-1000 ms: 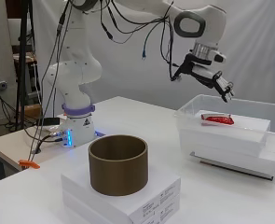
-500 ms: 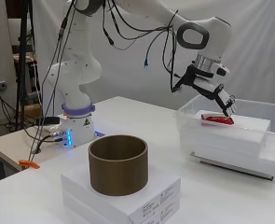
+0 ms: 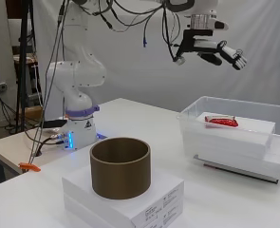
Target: Teleoperate dual arm-hand system to remove items from a box
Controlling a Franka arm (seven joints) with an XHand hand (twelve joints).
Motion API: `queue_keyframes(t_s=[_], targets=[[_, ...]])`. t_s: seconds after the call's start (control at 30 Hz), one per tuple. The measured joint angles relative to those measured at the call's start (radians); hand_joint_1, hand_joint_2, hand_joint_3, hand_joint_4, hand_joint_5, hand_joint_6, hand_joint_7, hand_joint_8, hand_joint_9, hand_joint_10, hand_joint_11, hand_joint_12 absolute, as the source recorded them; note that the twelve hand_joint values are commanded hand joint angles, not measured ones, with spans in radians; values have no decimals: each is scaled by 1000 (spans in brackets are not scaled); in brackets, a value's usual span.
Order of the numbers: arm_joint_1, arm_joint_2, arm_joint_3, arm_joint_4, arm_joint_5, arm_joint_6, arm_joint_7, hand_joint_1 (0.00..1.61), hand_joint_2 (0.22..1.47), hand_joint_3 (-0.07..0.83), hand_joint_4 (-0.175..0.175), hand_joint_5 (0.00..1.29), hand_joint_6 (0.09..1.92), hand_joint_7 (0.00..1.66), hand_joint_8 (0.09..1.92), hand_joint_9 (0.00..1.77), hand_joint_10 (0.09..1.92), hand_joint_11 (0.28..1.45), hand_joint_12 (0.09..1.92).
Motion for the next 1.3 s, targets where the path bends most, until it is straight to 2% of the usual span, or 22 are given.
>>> queue_keyframes(t_s=[0.13, 0.23, 0.5, 0.6, 0.63, 0.67, 0.7, 0.73, 0.77, 0.8, 0.83, 0.87, 0.9, 0.97, 1.03, 1.17, 1.3], targets=[[-445, -154, 387, -12, 101, 5, -81, 167, 950, -6, 7, 321, 87, 458, 87, 533, 87, 564, 87], [-604, -243, 554, -22, 151, 15, -132, 172, 947, -5, 5, 319, 87, 450, 87, 524, 87, 560, 87], [-664, -288, 621, -39, 190, 10, -170, 164, 960, 2, 11, 334, 87, 462, 87, 527, 87, 565, 87], [-661, -301, 642, -60, 189, 30, -176, 51, 927, -10, 3, 249, 87, 358, 87, 440, 87, 534, 87], [-646, -304, 634, -64, 183, 38, -176, 109, 896, -11, 5, 233, 87, 366, 87, 475, 87, 549, 87], [-634, -310, 625, -61, 181, 34, -176, 244, 895, -6, 33, 345, 87, 479, 87, 603, 87, 618, 87], [-632, -317, 621, -55, 181, 25, -177, 292, 875, -11, 56, 358, 87, 483, 87, 616, 87, 646, 87], [-640, -326, 625, -50, 177, 15, -174, 278, 828, -26, 46, 231, 87, 310, 87, 472, 87, 609, 87], [-659, -339, 638, -43, 172, 2, -164, 257, 831, -19, 45, 213, 87, 310, 87, 475, 87, 603, 87], [-685, -360, 655, -29, 172, -23, -151, 573, 968, 9, 32, 390, 493, 494, 520, 680, 501, 696, 499], [-716, -387, 672, -2, 174, -63, -143, 865, 1069, 21, 81, 529, 1083, 677, 1112, 935, 1089, 879, 1060], [-744, -412, 684, 36, 181, -109, -141, 1032, 1132, 27, 123, 611, 1479, 818, 1505, 1130, 1482, 1011, 1450], [-766, -433, 689, 78, 193, -156, -149, 1103, 1168, 28, 149, 655, 1702, 902, 1725, 1239, 1703, 1075, 1670], [-775, -440, 680, 151, 223, -204, -175, 1137, 1197, 26, 170, 690, 1872, 966, 1893, 1299, 1873, 1099, 1835], [-760, -435, 661, 175, 255, -198, -203, 1139, 1206, 23, 175, 702, 1911, 974, 1920, 1290, 1911, 1083, 1868], [-702, -435, 591, 77, 312, -176, -257, 1127, 1224, 20, 175, 720, 1920, 967, 1920, 1264, 1920, 1056, 1869], [-566, -444, 414, -4, 402, -145, -349, 1143, 1243, 18, 175, 723, 1920, 998, 1920, 1283, 1920, 1095, 1880]])
